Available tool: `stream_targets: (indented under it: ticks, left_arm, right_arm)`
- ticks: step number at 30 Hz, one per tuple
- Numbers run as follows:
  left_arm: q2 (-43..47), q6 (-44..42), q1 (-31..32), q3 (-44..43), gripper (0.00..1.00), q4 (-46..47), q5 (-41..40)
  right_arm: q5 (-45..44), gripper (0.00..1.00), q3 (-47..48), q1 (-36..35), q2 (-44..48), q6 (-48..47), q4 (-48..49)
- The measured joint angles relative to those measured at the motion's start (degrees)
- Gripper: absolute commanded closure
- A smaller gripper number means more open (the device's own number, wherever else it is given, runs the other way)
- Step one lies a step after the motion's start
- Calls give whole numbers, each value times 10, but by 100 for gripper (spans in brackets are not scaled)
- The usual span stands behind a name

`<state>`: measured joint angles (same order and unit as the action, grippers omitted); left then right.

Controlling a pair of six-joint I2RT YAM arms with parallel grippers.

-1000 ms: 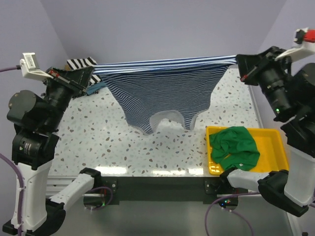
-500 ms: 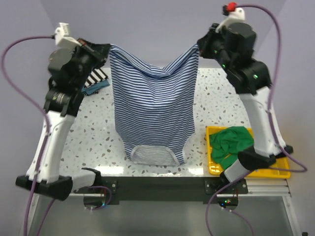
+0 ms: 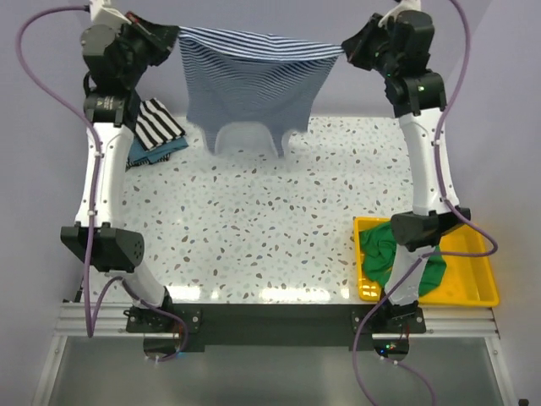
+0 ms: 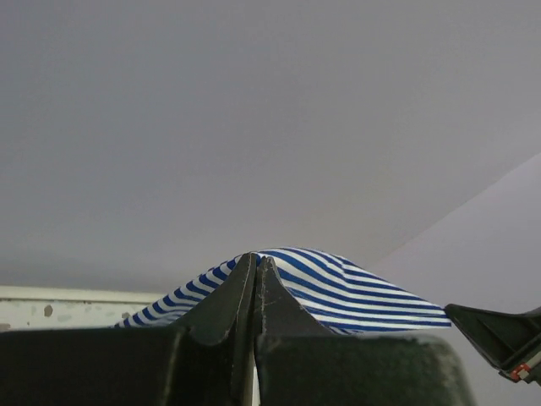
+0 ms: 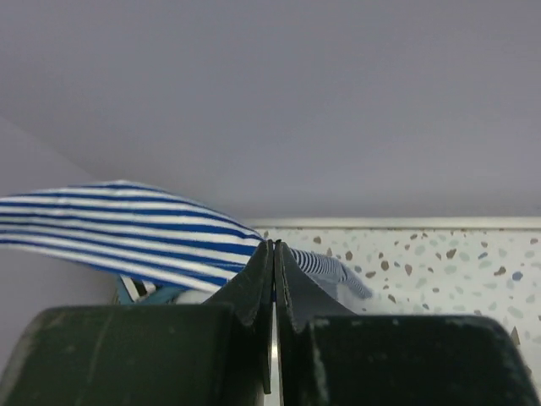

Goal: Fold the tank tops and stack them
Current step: Flatten the tank top out

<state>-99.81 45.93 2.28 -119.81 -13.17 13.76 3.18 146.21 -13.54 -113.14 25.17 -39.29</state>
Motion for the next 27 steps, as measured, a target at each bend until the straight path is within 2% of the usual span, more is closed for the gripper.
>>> stream_targets:
  ticks: [4,8,10,13,16,19,23,27]
  left_arm:
    - [85,4,-32,75,100,46,16]
    - [188,10,-45,213,100,78,26]
    - [236,16,-45,306,100,103,34]
    - [293,30,-45,465,100,141,48]
    - [333,41,-44,635,100,148,55]
    - [374,47,-40,808,100,104,56]
    - [448,60,-35,971,100,44,62]
    - [486,59,-22,1016,100,13,61]
  right_arm:
    - [10,100,-53,10,84,10,21]
    - [25,100,-192,4,191,17,34]
    - [30,100,-295,2,238,19,43]
    - [36,100,-501,2,294,21,51]
    - [35,100,-693,2,304,23,58]
    - [32,100,-870,1,301,24,42]
    - [32,100,-982,-4,319,30,27]
    - [27,100,-1015,-10,348,33,28]
